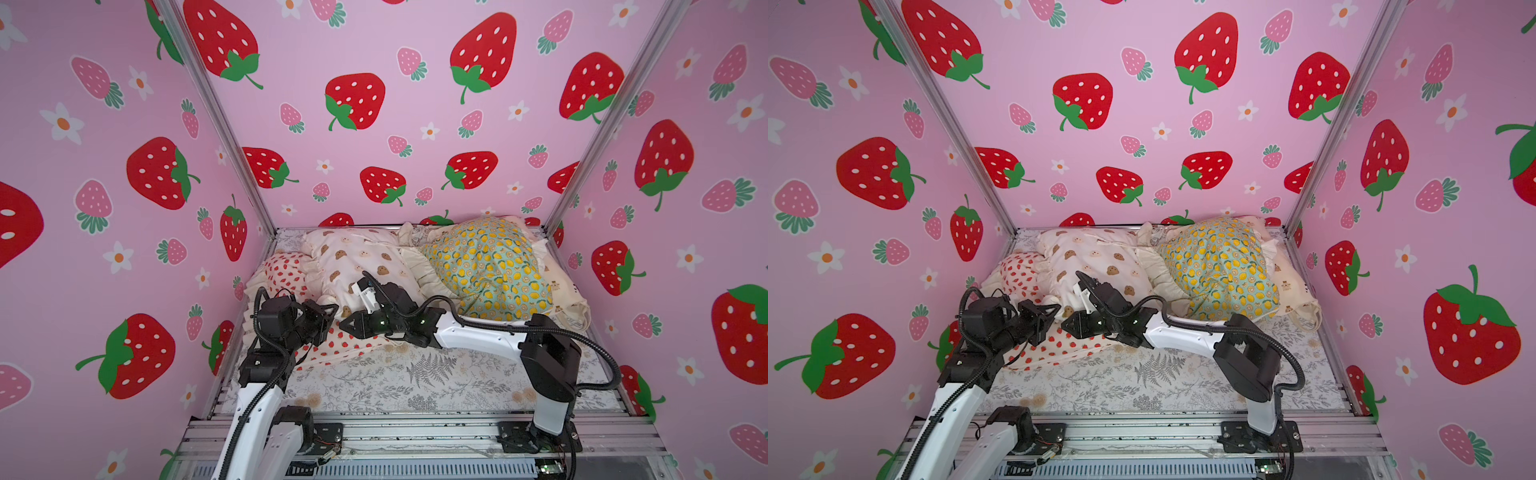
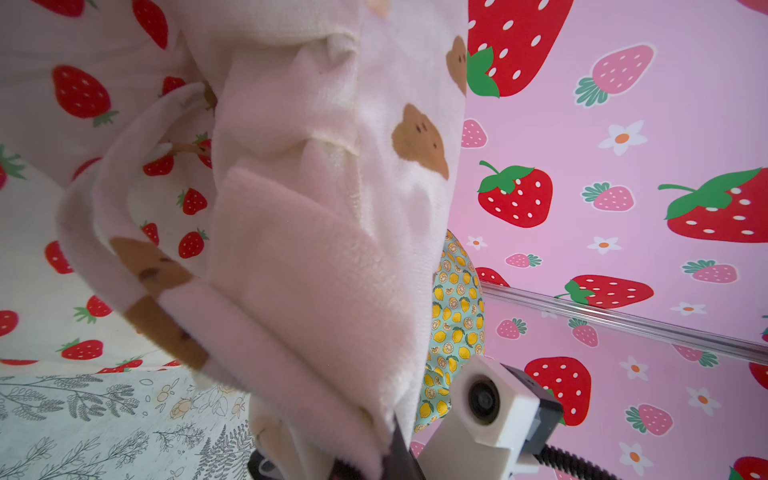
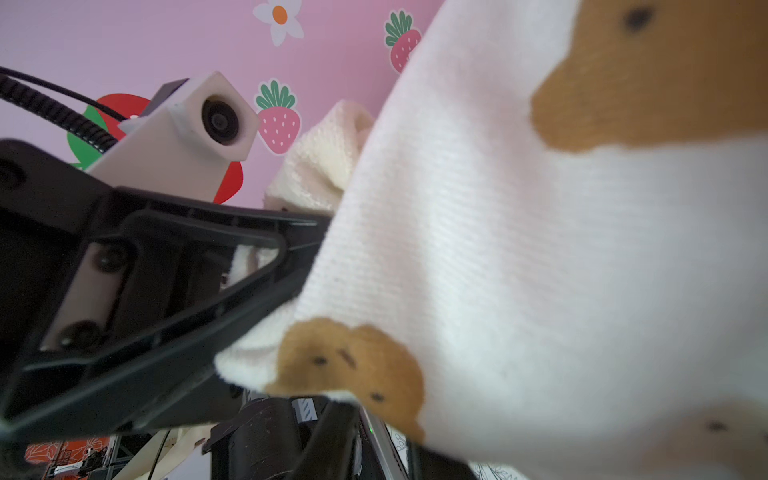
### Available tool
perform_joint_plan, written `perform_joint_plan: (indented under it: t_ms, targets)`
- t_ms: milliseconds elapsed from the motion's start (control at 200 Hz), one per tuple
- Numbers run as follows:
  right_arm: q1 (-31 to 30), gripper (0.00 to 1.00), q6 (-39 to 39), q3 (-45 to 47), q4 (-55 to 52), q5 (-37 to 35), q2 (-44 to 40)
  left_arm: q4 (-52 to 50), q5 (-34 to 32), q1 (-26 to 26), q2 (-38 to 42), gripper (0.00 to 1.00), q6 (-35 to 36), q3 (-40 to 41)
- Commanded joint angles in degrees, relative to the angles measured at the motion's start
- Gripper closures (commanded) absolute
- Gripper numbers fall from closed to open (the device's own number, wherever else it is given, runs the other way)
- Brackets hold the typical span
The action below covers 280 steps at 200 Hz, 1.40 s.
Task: Zip up pillowcases
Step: Zip the zipper on the pillowcase.
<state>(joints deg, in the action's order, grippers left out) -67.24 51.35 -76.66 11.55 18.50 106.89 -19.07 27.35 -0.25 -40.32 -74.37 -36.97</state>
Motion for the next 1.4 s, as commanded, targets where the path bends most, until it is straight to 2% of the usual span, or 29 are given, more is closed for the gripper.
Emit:
perform_joint_plan:
  t_ms: [0,460,895,1396]
  targets:
    - [-0.2,0.77,0.7,-1.7,1.6,-1.1,-0.1,1.0,0.8,-0.6,0.8,1.0,-1.0,0.1]
    - [-0.2,0.83,0.9,-0.3,4.3,-2.0,-0.9,1.1,0.9,-0.7,0.8,1.0,-1.0,0.4]
    - [-0.6,0.83,1.8,7.7,11.9,-3.3,-3.9,1.1,0.9,-0.7,0.2,1.0,-0.9,-0.1]
    - [-0.9,0.76,1.5,7.8,13.9,-6.0,-3.8,1.9,1.1,-0.8,0.3,1.0,-2.7,0.1]
